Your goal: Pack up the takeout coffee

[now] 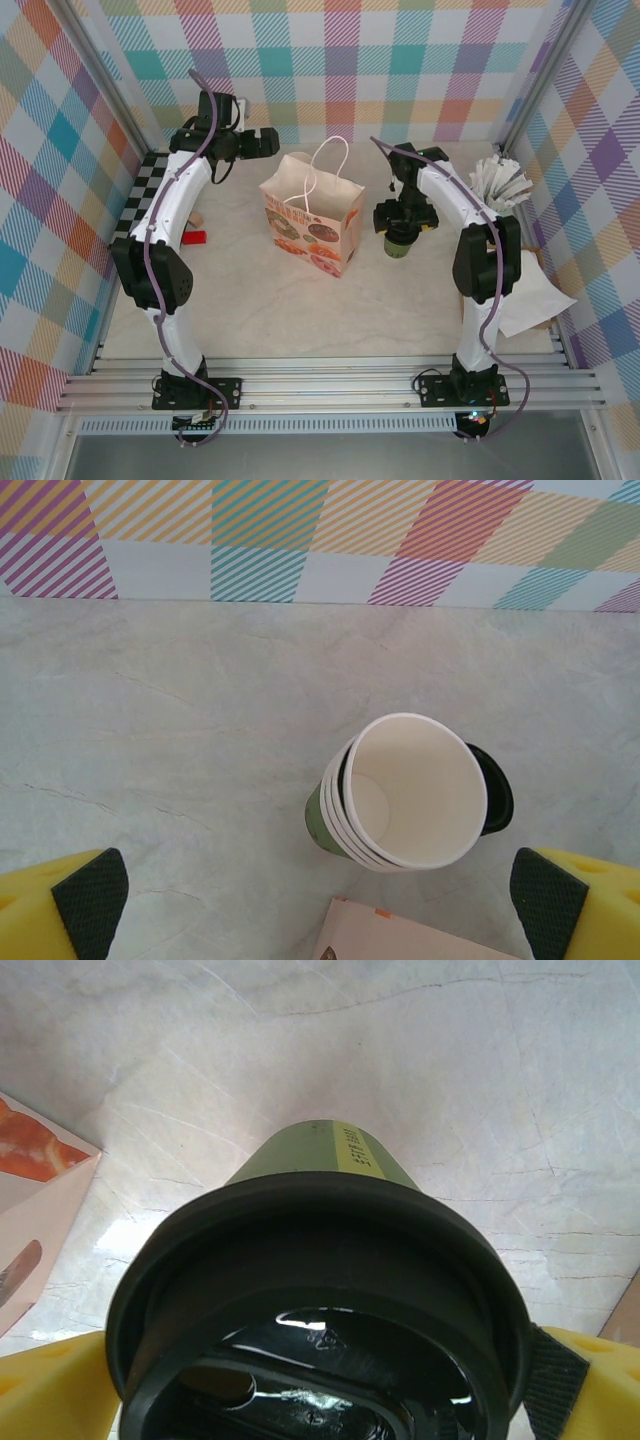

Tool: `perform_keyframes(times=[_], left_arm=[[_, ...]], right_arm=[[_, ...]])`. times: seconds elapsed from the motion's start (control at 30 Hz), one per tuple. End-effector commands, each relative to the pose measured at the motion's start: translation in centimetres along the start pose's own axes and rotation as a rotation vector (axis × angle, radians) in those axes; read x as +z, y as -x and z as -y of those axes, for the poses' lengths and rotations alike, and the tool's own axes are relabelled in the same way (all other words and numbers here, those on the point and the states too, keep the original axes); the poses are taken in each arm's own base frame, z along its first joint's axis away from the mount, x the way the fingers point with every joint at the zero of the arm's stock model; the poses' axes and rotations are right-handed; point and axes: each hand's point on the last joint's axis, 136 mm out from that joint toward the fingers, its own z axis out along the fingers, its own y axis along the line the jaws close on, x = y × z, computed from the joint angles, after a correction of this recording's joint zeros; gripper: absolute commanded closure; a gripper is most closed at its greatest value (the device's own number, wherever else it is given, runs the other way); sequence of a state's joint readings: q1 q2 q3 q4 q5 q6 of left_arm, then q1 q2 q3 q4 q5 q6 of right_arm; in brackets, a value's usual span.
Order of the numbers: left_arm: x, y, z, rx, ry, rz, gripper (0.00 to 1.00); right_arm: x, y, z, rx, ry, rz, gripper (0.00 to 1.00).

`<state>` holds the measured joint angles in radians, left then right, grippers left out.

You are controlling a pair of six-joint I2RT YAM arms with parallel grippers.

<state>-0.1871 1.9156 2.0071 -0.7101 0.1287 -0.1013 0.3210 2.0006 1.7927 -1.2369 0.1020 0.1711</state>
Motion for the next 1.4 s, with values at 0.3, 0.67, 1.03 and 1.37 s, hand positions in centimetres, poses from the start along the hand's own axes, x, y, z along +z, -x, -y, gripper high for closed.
perform_keyframes(times=[0.3,0.67,1.03,1.37], left_arm=[[-0.6,0.3,-1.0,0.003,0.034,-0.004,0.00],[-0.6,-0.2,-0.9,0.007,0.027,-0.017,0.00],[-0.4,0.0,-0.8,0.012,0.018,-0.016,0.00],[-0.2,-0.1,-0.7,0.015,0.015,-0.025,0.00]], right_arm=[[0.9,0.1,-0.2,-0.014,-0.022,0.007,0.00],[1.0,-0.9,-0.4,-0.083,-0.006,-0.016,0.01],[1.0,-1.2,0.0,-0.112,-0.034,-0.075,0.04],[1.2,-1.0,0.2,-0.112,-0.049,-0.084,0.07]])
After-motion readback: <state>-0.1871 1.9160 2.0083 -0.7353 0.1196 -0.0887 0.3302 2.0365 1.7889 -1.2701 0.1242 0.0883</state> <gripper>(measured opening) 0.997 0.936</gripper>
